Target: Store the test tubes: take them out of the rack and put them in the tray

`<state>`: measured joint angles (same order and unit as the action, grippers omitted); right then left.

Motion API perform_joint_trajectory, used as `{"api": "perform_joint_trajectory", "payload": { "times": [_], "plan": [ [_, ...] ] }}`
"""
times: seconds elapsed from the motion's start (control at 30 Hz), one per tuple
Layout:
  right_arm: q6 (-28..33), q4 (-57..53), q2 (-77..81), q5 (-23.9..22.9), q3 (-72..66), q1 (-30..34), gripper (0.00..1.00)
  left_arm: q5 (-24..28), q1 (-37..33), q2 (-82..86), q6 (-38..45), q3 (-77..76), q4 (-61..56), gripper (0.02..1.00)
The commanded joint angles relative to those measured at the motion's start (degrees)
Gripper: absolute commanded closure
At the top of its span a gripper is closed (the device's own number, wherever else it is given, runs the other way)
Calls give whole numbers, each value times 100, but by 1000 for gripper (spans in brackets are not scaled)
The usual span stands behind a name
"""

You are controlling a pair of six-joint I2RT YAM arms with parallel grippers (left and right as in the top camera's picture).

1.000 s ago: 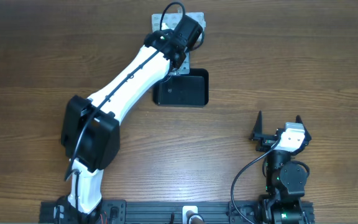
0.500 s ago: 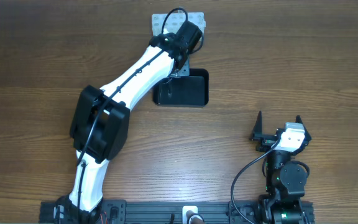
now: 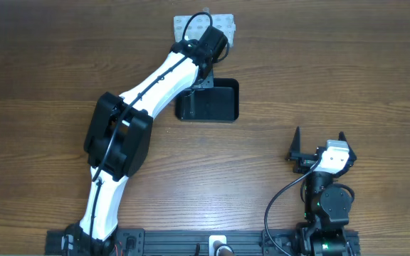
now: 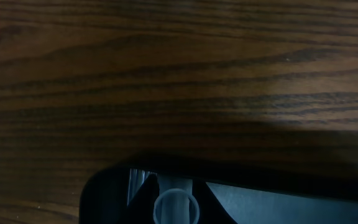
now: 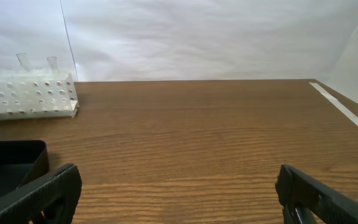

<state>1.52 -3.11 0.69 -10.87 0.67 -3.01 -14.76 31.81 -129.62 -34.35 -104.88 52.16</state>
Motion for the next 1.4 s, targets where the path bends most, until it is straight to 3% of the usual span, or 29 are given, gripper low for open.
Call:
{"api": "perform_joint_trajectory", "payload": {
  "times": [0.03, 0.2, 0.43, 0.57, 0.7, 0.87, 0.97, 1.0, 1.03, 1.4],
  "plan": [
    [-17, -9, -42, 31, -37, -42, 9, 39, 55, -92, -39, -2, 35, 814],
    [-17, -9, -42, 31, -37, -42, 9, 37, 59, -22, -37, -2, 39, 656],
    [-17, -9, -42, 31, -37, -42, 7, -391, 83, 1154, -13, -2, 11, 544],
    [-17, -9, -42, 31, -37, -42, 7, -811, 68, 2378, 1086, 0, -586, 417],
    [-17, -9, -42, 31, -37, -42, 7, -835, 15, 2817, 1840, 0, -1252, 402],
    [-17, -11, -42, 31, -37, -42, 7, -966, 15, 3008, 2072, 0, -1784, 310],
    [-17, -11, -42, 31, -37, -42, 7, -953, -28, 3224, 2177, 118, -2133, 159],
    [-17, -9, -42, 31, -37, -42, 9, -800, -120, 3501, 2433, 420, -2516, 53],
    [-17, -9, -42, 31, -37, -42, 9, -680, -199, 3674, 2566, 634, -2741, 25],
    [-17, -9, -42, 31, -37, -42, 9, 1167, -2146, 6634, 2857, 4452, -5025, 20]
  ]
}}
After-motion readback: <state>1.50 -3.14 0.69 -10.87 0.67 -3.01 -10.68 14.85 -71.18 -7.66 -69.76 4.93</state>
